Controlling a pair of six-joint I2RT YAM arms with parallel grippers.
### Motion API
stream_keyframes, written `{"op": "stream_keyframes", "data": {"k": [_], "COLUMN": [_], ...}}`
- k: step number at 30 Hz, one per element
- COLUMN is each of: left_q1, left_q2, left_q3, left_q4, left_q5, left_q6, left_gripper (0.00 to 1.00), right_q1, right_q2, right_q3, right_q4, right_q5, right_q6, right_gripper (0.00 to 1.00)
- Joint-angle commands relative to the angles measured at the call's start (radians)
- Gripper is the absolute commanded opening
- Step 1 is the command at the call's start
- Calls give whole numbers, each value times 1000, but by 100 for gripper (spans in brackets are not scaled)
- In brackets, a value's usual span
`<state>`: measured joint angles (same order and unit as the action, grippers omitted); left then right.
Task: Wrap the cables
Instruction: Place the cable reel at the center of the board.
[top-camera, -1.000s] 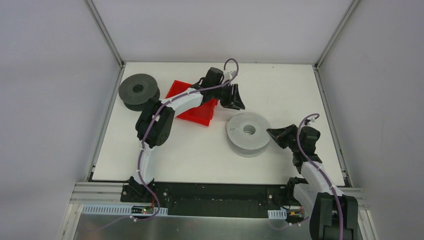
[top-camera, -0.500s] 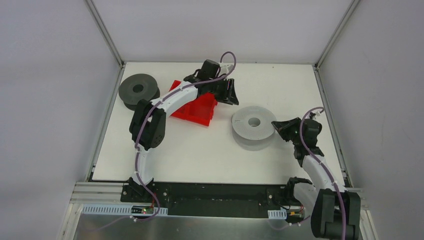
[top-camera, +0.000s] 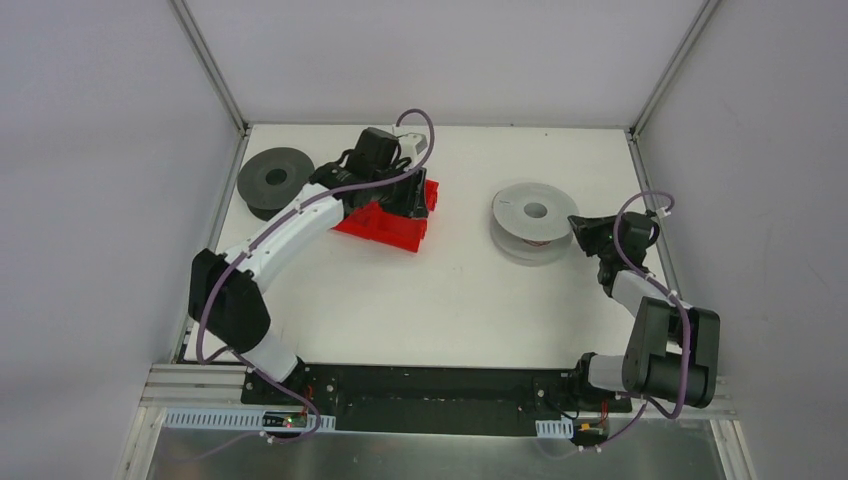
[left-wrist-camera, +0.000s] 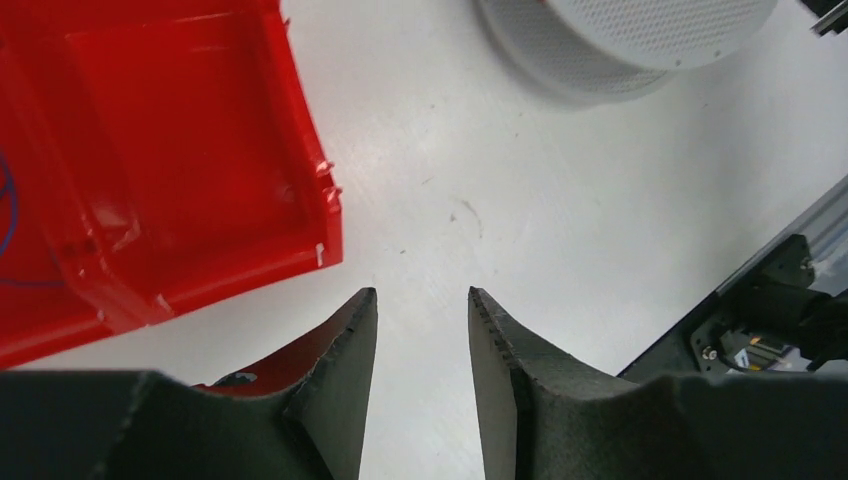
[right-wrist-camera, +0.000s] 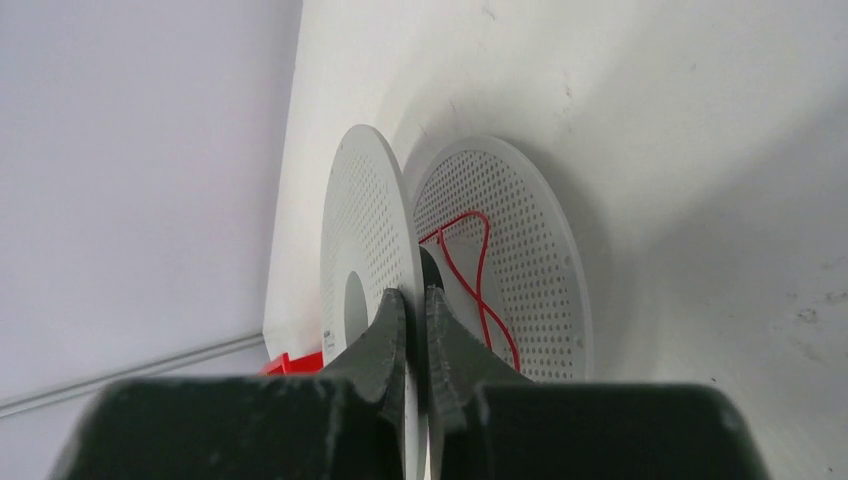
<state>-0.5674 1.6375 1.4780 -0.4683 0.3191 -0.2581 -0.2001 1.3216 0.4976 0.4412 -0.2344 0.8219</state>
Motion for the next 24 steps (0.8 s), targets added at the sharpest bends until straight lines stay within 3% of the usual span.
{"op": "stream_keyframes", "data": {"k": [1,7,13,15,19,22,24], "left_q1": [9,9,10,10,12,14,15], "left_q2": [-130,-249,-308,-336,-431,-488,-526], "left_q3": [-112,-197,-240,-255,-301,-334,-363], "left_q4": [-54,-61,-67,-71,-79,-97,-107], "left_q5": [-104,-84,-130,-175,-293,-430,-516], "left_q6": [55,46,17,15,26,27,25], "left_gripper": [37,39,39,39,44,47,54], "right_q1": [-16,7,13,13,13,13,14], "right_q2": [-2,-10,-72,-126,-247,-368,-424], "right_q3": [-37,-115,-165,-154,-75,-40,-9], "right_q4": [19,48,-4,-67,-365,-535,-618], "right_q5": [115,76,98,99,154,171,127], "right_q6": [18,-8,-58,-88,-171,-232,-287], "right_gripper": [0,2,26,33,49,56,60]}}
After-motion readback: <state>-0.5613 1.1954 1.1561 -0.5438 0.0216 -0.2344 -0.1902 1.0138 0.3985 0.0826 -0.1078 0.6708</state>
